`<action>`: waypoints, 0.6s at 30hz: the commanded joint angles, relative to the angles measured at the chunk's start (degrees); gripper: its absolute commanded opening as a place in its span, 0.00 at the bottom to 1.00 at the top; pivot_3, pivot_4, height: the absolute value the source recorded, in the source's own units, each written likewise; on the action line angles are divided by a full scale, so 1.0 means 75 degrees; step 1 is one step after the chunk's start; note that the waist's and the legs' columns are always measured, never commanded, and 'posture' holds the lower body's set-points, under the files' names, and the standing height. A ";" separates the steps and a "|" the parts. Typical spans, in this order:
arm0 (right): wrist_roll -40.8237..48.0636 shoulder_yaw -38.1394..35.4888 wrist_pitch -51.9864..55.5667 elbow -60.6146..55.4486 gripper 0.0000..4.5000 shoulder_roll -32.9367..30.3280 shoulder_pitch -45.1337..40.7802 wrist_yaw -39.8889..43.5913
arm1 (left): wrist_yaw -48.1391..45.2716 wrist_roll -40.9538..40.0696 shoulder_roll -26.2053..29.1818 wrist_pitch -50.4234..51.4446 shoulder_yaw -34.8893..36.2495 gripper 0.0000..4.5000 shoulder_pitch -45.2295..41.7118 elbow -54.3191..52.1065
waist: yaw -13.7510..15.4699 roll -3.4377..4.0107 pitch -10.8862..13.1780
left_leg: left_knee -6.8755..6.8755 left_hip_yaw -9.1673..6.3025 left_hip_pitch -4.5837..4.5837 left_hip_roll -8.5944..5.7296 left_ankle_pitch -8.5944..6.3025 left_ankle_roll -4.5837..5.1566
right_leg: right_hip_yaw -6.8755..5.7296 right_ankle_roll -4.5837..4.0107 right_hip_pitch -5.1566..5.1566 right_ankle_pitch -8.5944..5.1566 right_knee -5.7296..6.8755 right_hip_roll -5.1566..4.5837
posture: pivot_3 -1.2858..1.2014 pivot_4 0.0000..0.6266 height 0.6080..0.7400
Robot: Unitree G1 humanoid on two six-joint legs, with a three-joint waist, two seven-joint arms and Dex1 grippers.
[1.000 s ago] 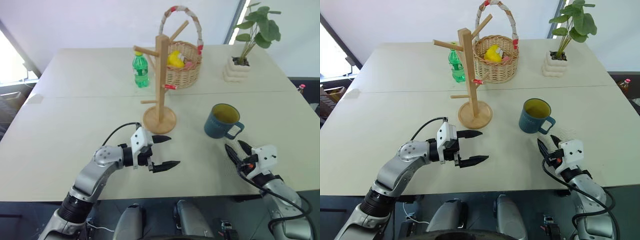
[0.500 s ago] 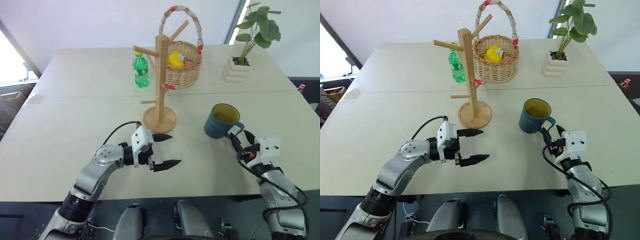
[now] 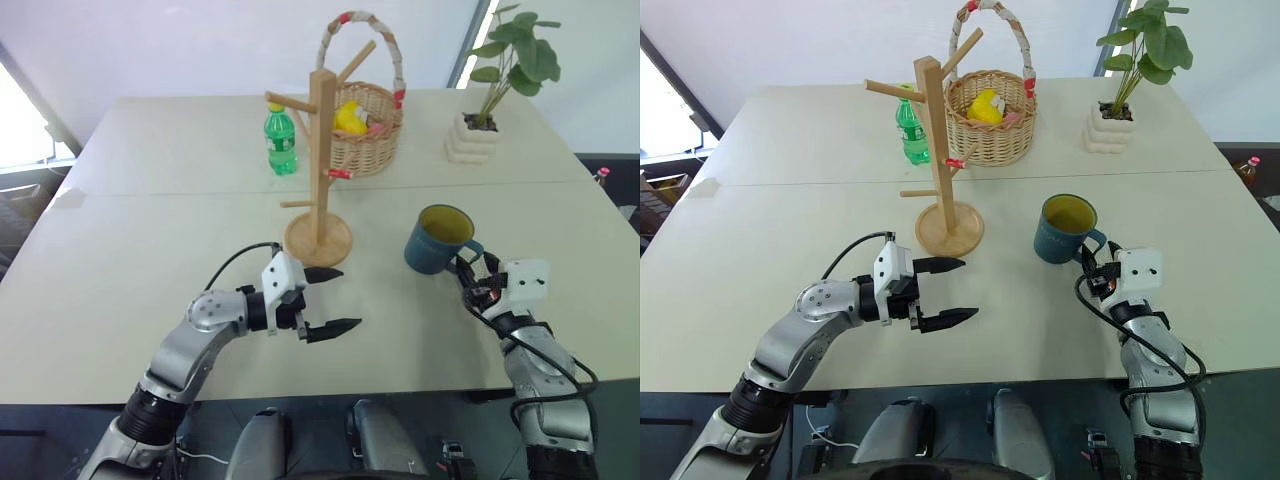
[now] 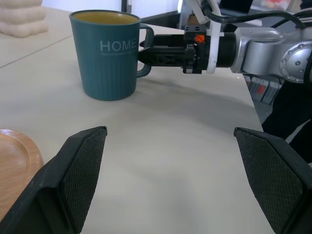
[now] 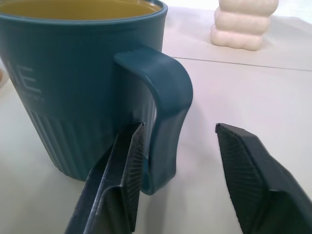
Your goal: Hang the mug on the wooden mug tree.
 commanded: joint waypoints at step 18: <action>-0.0752 0.1803 0.0944 -0.2529 0.01 -0.2946 -0.2512 0.2665 | 0.0227 -0.0241 0.0619 -0.0383 0.1633 1.00 0.0091 0.0559 | -0.0036 0.0010 0.0004 | 0.0001 -0.0004 0.0005 0.0010 0.0001 0.0001 | -0.0001 0.0000 -0.0010 0.0000 0.0011 0.0019 | 0.52 0.24 1.00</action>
